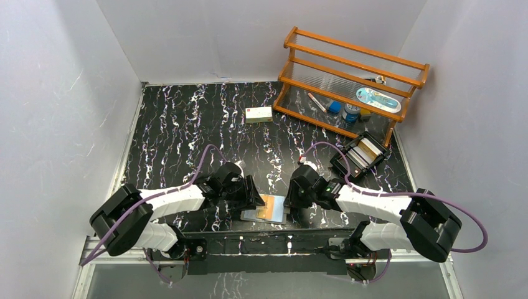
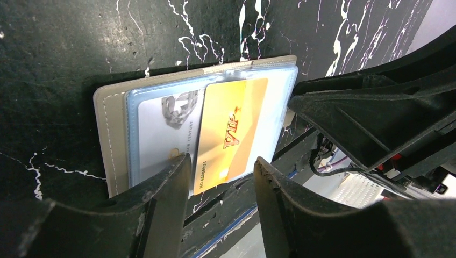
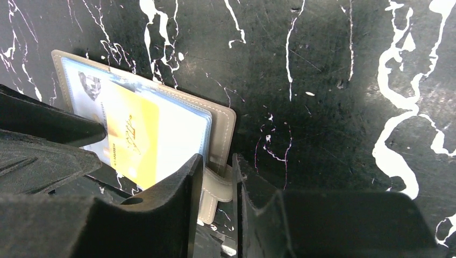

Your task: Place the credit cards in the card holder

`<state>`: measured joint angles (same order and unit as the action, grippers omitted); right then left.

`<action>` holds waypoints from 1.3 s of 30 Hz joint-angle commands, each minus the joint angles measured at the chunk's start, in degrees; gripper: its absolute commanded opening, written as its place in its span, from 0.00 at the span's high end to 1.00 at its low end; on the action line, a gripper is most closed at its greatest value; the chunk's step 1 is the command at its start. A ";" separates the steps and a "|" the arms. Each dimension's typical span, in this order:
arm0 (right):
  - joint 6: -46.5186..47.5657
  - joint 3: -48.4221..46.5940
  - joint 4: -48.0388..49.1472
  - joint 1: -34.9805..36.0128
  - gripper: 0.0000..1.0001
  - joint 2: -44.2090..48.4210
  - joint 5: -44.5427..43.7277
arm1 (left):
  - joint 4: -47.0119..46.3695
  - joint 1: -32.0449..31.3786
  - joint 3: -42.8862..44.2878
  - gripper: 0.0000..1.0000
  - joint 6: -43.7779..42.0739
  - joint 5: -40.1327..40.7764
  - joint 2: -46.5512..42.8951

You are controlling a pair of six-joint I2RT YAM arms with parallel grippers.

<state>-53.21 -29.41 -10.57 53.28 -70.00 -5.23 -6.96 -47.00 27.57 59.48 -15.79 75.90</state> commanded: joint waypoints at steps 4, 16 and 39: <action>-2.26 2.64 3.77 0.07 0.68 0.51 0.41 | 2.17 -0.19 2.11 0.54 -2.09 0.08 2.24; -3.30 4.10 7.49 0.03 0.70 -1.35 1.60 | -1.26 -2.59 4.29 0.54 -1.91 -1.35 4.91; 2.95 -0.46 2.41 -0.04 0.71 -1.72 -4.84 | 2.47 -3.04 8.76 0.51 -4.83 5.43 6.82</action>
<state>-52.07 -27.59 -6.68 53.28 -70.35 -7.66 -6.35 -49.76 33.54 56.64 -12.58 81.76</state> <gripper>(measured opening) 0.304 0.487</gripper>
